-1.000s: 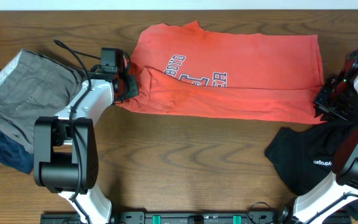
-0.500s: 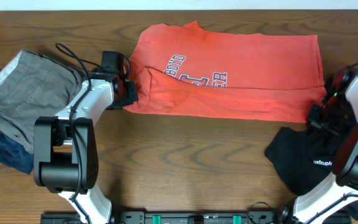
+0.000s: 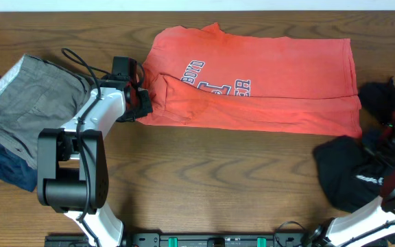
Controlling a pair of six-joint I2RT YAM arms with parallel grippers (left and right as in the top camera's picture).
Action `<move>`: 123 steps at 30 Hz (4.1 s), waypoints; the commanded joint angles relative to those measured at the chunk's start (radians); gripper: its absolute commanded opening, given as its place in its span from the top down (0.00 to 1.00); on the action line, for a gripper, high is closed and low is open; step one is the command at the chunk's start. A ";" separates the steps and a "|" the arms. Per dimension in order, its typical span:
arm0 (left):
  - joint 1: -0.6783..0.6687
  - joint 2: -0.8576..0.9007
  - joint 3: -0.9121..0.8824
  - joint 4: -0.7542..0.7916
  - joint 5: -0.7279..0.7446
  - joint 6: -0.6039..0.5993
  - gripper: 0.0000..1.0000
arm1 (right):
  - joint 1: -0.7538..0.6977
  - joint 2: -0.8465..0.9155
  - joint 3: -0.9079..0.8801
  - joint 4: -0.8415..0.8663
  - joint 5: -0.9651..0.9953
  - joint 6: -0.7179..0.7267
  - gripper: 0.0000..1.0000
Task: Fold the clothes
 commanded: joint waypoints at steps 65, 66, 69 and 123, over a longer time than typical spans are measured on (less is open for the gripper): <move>0.001 0.017 0.019 -0.061 -0.019 -0.005 0.73 | -0.017 0.078 0.336 0.094 -0.520 -0.213 0.73; 0.001 0.017 0.019 -0.061 -0.019 -0.005 0.73 | 0.011 0.080 0.326 0.082 -0.493 -0.217 0.73; 0.001 0.017 0.019 -0.061 -0.019 -0.005 0.73 | 0.061 0.091 0.303 0.080 -0.466 -0.247 0.71; 0.001 0.017 0.019 -0.056 -0.019 -0.005 0.73 | 0.146 0.100 0.092 0.489 -0.571 0.108 0.83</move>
